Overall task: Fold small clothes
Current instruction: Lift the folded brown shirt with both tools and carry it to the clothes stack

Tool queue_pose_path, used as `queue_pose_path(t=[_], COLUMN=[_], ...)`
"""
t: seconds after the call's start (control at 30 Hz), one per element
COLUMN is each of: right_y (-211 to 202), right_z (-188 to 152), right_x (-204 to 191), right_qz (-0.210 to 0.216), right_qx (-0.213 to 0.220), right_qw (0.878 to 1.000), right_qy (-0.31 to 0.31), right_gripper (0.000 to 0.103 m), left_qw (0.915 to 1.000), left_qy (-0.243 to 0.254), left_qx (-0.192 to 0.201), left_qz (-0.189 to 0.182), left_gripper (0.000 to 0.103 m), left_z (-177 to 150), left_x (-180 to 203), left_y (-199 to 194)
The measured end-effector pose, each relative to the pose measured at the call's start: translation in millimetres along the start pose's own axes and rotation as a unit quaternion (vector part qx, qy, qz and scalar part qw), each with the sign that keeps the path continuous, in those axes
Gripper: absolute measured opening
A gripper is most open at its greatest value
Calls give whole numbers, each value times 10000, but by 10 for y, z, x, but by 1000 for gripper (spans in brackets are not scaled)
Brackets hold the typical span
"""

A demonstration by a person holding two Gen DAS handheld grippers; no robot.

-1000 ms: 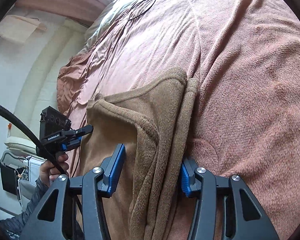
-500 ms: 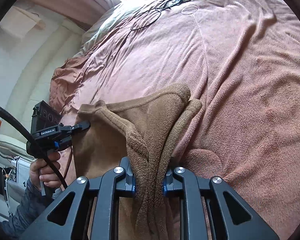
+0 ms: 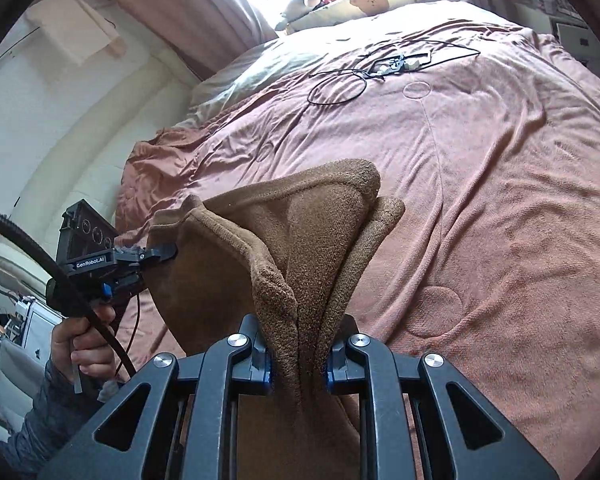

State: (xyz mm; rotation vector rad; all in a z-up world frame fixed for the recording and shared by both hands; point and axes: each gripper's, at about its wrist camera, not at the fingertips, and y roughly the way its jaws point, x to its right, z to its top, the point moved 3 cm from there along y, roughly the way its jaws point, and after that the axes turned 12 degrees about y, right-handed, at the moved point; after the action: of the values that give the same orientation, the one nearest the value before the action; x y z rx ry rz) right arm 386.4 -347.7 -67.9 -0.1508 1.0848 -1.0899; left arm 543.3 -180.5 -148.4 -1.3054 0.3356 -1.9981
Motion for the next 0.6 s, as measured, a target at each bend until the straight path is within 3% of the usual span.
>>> queue_pose_path(t=[0.6], right_y=[-1286], right_z=[-688], right_x=[-784], right_qz=[134], right_qx=[715], right_qw=[9947], right_qy=[-727], right_gripper=[14], left_qw=[9948], left_qy=[632], left_qx=[757], left_qz=[-253], left_gripper=[8], left_z=[-284], left_x=[694], left_y=[-1176])
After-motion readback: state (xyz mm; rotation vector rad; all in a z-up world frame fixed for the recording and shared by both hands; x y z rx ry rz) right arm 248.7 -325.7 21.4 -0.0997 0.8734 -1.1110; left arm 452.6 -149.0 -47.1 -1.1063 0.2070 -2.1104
